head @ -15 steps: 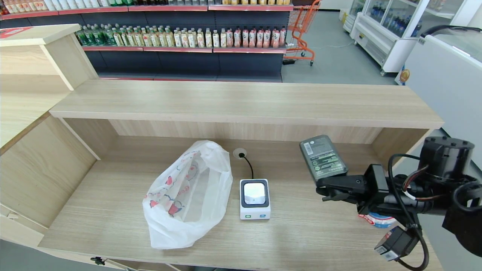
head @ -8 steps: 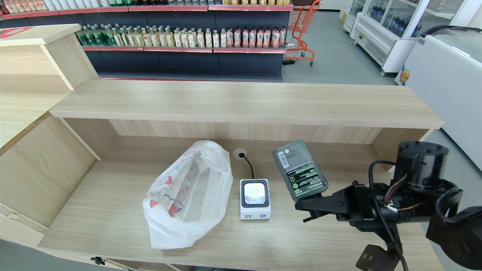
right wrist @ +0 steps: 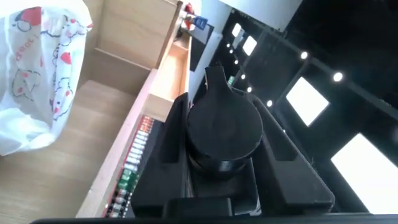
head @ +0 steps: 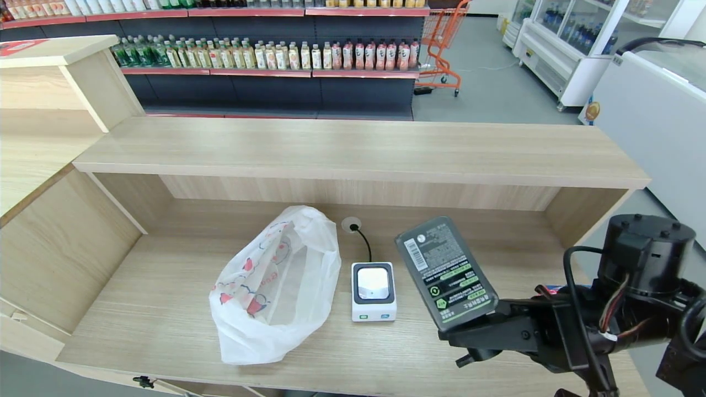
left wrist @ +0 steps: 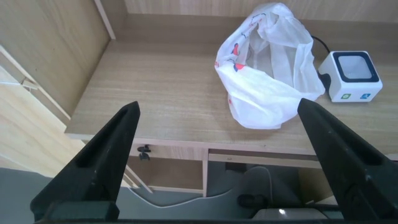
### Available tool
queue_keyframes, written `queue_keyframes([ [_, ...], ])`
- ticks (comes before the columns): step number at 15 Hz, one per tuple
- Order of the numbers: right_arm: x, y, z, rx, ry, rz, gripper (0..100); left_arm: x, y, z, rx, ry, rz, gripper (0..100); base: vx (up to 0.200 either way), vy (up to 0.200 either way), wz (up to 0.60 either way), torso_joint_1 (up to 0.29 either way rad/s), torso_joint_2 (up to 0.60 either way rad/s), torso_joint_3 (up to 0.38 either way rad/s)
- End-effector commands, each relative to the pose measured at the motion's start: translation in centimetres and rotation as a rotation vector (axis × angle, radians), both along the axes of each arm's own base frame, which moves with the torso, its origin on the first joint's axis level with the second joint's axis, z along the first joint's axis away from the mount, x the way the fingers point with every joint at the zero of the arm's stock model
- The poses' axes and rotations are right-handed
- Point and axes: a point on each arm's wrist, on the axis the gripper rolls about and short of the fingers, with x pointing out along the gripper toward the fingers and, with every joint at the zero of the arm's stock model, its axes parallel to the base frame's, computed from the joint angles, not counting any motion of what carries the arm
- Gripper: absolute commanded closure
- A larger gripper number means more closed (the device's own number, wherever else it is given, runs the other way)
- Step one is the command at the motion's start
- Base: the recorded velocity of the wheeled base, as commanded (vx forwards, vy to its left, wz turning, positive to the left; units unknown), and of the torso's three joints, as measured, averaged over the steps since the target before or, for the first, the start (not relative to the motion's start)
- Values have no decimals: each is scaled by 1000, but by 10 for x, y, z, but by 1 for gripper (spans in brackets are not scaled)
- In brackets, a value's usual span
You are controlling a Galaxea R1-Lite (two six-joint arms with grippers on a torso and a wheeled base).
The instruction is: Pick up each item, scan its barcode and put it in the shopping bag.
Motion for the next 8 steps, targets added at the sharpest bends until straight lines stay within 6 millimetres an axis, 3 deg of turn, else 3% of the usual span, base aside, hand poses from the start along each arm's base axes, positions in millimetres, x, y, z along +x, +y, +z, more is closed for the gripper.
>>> queue_keyframes([
  [1,-5,0,-2,-6,6,8,100,0,0,0,0,-1,0,0,0,0,0,0,0,0],
  [5,-23,9,-11,-48,67,79,100,0,0,0,0,-1,0,0,0,0,0,0,0,0],
  [8,-50,9,-20,-147,139,166,100,0,0,0,0,-1,1,0,0,0,0,0,0,0],
])
